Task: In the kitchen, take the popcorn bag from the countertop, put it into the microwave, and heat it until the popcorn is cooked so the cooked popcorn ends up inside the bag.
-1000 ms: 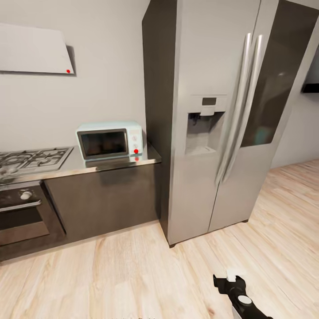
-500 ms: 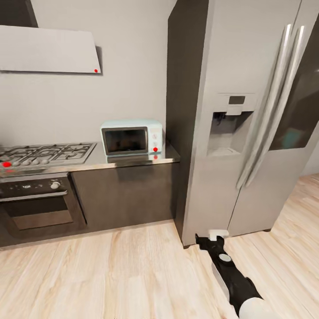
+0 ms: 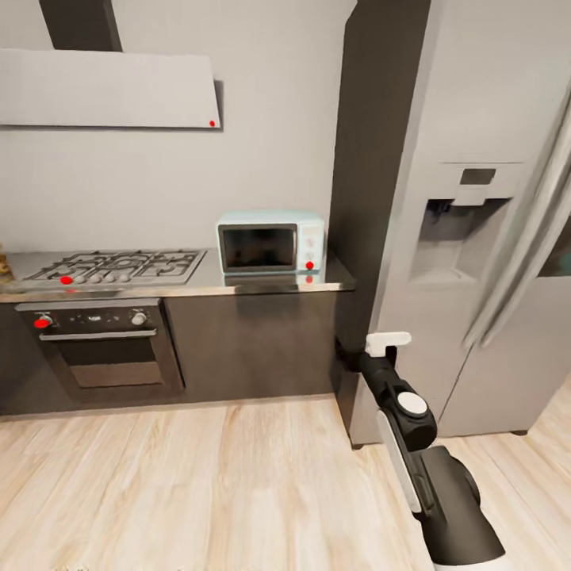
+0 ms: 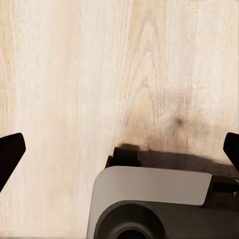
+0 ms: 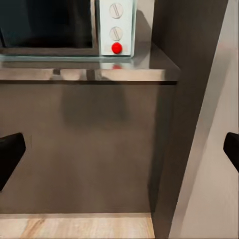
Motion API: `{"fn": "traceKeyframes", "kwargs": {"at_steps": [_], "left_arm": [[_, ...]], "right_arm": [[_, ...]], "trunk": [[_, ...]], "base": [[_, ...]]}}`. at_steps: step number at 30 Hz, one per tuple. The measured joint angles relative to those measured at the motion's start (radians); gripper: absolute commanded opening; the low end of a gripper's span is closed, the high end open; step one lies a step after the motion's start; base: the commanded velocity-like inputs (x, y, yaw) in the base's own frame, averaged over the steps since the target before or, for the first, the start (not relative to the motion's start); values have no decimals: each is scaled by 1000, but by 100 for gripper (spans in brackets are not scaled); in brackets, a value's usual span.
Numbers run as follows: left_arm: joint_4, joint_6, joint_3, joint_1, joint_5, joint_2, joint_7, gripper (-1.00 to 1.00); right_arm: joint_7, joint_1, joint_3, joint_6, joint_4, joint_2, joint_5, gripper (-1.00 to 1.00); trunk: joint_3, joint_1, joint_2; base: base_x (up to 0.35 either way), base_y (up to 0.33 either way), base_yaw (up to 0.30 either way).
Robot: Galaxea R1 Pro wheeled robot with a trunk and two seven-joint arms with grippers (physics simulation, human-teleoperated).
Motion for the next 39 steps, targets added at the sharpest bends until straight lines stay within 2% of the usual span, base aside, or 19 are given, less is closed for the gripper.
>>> {"fn": "traceKeyframes", "kwargs": {"at_steps": [13,14,15,16,19,22,24,26,27,30,39], "left_arm": [[2,0,6,0,2,1,0,100],[2,0,6,0,2,1,0,100],[2,0,6,0,2,1,0,100],[2,0,6,0,2,1,0,100],[2,0,6,0,2,1,0,100],[2,0,7,0,2,1,0,100],[2,0,7,0,2,1,0,100],[3,0,7,0,2,1,0,100],[3,0,7,0,2,1,0,100],[3,0,8,0,3,1,1,100],[2,0,5,0,1,1,1,100]], "right_arm": [[-5,0,-22,-7,-3,-1,2,100],[-6,0,-34,-7,-3,-1,0,100],[-36,-1,-117,-12,-4,8,-1,100],[-55,-2,-157,-14,-4,9,-5,100],[-63,-4,-175,-15,-4,6,-10,100],[-63,-3,-165,-16,-4,7,-9,100],[-61,-2,-136,-18,-4,6,-6,100],[-62,-1,-81,-21,-4,3,-2,100],[-62,-1,-38,-22,-4,1,0,100],[-64,0,25,-21,-3,1,2,100],[-67,-4,34,-24,-3,-1,3,100]], "trunk": [[-1,0,0],[-1,0,0],[-1,0,0],[-1,0,0],[-1,0,0],[-1,0,0],[-1,0,0],[-1,0,0],[-1,0,0],[-1,0,0],[-1,0,0]], "base": [[334,0,13],[346,0,0],[346,0,0],[346,0,0],[346,0,0],[346,0,0],[346,0,0],[346,42,0],[344,120,0],[328,196,0],[140,96,0]]}}
